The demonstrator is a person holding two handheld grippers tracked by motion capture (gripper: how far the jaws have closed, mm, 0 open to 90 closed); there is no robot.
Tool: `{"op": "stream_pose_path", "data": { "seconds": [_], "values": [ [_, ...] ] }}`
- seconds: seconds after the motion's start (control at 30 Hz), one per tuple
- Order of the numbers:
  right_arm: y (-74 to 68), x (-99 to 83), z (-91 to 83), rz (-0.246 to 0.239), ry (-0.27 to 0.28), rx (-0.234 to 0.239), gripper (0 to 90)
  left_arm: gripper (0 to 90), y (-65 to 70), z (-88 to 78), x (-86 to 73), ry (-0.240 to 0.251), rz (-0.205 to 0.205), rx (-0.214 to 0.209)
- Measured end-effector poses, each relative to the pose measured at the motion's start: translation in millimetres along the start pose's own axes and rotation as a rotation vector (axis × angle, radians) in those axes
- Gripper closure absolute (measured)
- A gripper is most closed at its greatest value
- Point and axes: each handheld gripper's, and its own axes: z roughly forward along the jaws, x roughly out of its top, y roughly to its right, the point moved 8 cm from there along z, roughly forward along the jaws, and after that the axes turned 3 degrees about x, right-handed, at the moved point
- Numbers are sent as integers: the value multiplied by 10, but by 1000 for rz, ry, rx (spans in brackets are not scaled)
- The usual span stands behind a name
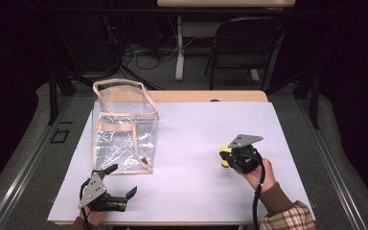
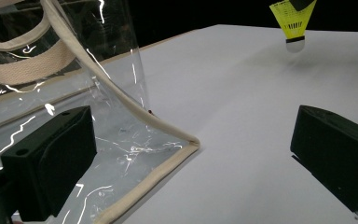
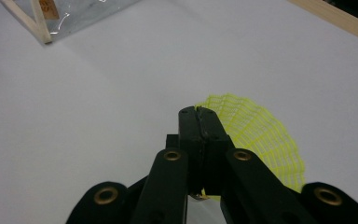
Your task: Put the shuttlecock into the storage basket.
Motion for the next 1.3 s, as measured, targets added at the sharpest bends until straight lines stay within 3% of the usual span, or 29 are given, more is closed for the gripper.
{"op": "stream_pose_path", "data": {
  "seconds": [1.3],
  "values": [
    [41, 529, 224, -16, 98, 3, 900, 1, 16, 9, -2, 0, 0, -10]
  ]
}}
